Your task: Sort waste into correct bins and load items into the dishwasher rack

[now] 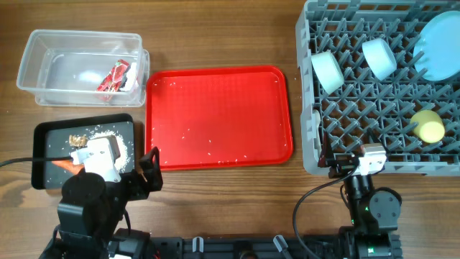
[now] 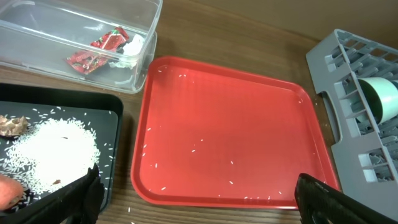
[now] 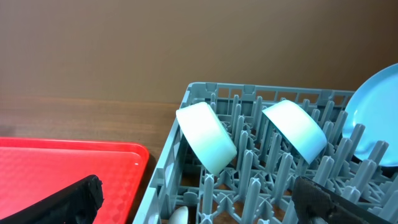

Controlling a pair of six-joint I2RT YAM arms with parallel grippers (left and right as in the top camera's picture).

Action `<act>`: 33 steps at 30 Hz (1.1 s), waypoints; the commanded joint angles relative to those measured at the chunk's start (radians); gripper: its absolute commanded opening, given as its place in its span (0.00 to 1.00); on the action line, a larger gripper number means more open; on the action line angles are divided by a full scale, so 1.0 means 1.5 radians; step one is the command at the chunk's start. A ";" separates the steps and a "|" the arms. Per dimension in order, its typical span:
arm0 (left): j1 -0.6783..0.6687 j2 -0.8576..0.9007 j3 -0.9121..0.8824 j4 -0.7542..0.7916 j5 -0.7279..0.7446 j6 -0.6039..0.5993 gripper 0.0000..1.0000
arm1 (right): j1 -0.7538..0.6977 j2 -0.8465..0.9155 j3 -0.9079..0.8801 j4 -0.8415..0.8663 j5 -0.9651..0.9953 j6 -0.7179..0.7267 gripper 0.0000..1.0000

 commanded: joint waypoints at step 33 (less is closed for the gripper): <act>0.111 -0.302 -0.445 0.436 -0.036 0.011 1.00 | -0.001 -0.008 -0.001 0.003 -0.006 -0.012 1.00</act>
